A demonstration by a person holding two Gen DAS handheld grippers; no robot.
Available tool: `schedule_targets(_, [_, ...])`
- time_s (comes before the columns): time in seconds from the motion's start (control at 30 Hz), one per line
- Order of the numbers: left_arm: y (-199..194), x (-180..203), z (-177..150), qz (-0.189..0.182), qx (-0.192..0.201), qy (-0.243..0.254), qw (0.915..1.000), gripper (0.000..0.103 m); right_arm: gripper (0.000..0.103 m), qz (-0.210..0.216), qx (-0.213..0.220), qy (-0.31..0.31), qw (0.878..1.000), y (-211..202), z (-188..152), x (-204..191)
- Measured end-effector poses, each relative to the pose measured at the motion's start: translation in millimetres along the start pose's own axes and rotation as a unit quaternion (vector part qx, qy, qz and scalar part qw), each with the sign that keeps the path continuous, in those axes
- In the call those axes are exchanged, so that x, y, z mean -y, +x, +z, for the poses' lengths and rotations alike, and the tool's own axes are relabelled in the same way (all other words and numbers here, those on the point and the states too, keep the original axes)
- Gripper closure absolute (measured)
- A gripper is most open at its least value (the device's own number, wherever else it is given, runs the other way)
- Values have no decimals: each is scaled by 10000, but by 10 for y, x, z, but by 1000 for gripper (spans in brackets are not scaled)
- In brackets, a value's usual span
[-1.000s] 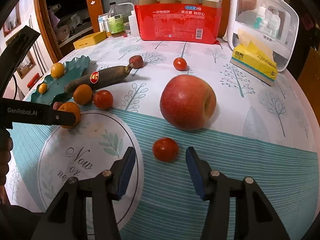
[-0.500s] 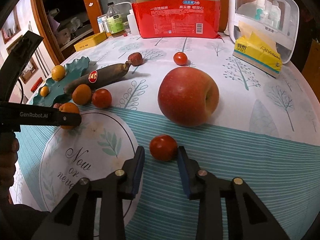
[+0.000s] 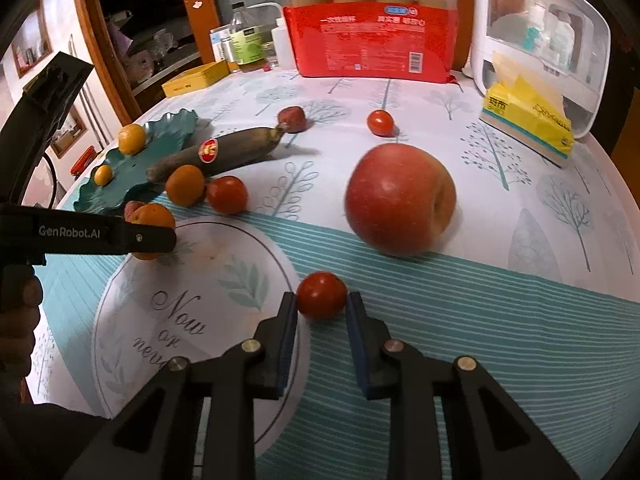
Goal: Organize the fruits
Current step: 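Grasp an orange with the left tool while the right tool grasps a cherry tomato, then carry the orange and cherry tomato onto the green plate and release both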
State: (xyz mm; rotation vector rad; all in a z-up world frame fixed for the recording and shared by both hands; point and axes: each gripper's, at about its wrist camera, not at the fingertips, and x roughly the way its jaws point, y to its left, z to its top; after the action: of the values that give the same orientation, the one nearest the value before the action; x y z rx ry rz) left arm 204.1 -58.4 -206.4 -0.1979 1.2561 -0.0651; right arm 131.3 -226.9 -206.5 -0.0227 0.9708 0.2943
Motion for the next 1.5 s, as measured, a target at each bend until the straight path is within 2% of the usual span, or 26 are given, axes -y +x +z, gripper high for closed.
schedule_targets(0.37, [-328,-285,-281,7,257,-157,9995,60,80,280,19,-181,9994,-119,-2,-249])
schedule_targets(0.83, [-642,-905,-606,69,467,-559,9973,60,81,642,-147,-666,9956,-179,-101,-881])
schedule_targets(1.2, [-910,-1476,-632,174,634,-615,9959,60,81,782,-267,-697,9941,-121,-84,-1478])
schedule_targets(1.5, [-1120,-1885,-477,134,868,-299,9957,60,81,698,-132,-487,9963,-54,47,-1895])
